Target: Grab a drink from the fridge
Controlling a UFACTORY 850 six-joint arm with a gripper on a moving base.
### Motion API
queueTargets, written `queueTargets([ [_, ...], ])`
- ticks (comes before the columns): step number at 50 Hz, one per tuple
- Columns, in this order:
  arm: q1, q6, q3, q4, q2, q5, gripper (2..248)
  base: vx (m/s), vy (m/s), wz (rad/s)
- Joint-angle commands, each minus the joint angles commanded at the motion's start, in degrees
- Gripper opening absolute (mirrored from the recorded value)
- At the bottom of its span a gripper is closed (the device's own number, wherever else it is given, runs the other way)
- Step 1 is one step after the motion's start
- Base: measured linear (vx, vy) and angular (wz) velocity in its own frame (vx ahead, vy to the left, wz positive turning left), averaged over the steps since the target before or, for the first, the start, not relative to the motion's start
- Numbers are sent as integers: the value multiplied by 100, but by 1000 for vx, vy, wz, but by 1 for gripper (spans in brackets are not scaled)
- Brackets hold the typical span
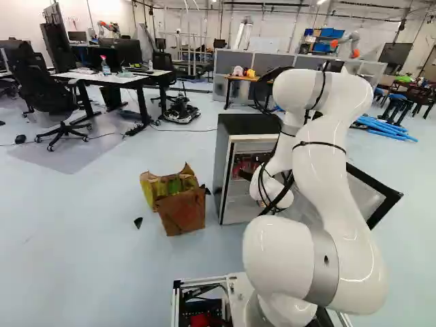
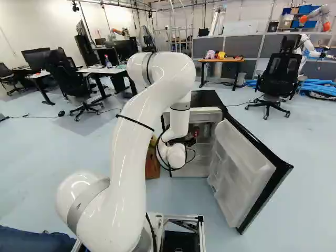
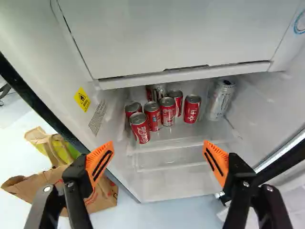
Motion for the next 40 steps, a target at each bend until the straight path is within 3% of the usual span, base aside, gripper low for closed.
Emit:
queueTargets([
  [40,-70,0,-1174,-230,-1116,454,247,0,0,0],
])
